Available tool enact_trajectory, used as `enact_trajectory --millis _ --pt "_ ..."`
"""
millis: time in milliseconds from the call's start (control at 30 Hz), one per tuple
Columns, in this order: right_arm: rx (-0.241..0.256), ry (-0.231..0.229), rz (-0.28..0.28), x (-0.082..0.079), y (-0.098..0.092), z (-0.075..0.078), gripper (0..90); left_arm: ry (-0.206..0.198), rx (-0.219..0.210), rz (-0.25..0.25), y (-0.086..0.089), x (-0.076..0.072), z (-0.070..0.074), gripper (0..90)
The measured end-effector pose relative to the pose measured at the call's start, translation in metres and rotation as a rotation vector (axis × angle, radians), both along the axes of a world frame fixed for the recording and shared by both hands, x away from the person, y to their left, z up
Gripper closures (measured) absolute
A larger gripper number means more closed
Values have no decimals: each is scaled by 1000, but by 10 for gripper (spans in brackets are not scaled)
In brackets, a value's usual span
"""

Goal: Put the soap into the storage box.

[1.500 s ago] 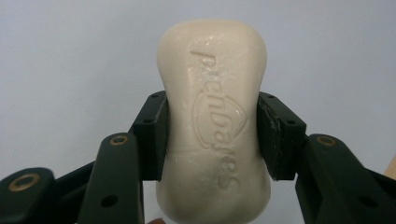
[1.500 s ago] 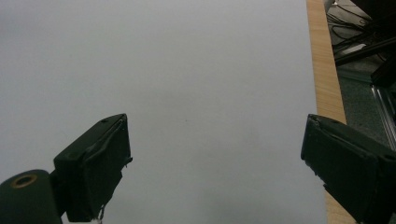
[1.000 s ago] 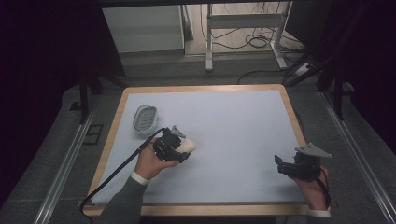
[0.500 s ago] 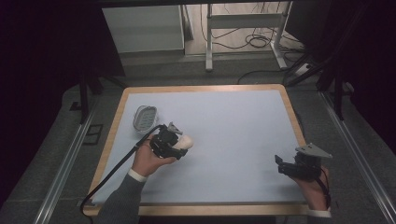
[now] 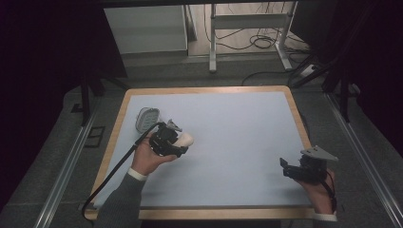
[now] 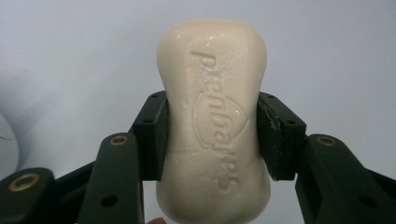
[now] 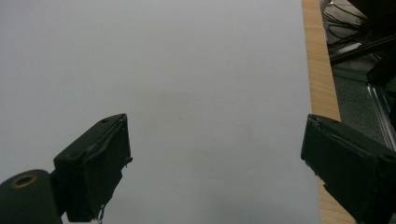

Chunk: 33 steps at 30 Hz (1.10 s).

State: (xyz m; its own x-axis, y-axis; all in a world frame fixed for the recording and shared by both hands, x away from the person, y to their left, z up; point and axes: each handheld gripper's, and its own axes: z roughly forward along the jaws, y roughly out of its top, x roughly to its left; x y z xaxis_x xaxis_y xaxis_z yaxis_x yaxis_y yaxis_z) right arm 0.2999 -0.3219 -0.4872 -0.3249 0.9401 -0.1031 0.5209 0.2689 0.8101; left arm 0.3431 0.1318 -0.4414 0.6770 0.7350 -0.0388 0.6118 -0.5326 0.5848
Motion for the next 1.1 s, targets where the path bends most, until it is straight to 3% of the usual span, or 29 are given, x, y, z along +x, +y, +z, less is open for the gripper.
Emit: enact_trajectory --millis 1100 --pt "0 16 -10 1 -2 -2 80 5 -6 84 27 30 5 495"
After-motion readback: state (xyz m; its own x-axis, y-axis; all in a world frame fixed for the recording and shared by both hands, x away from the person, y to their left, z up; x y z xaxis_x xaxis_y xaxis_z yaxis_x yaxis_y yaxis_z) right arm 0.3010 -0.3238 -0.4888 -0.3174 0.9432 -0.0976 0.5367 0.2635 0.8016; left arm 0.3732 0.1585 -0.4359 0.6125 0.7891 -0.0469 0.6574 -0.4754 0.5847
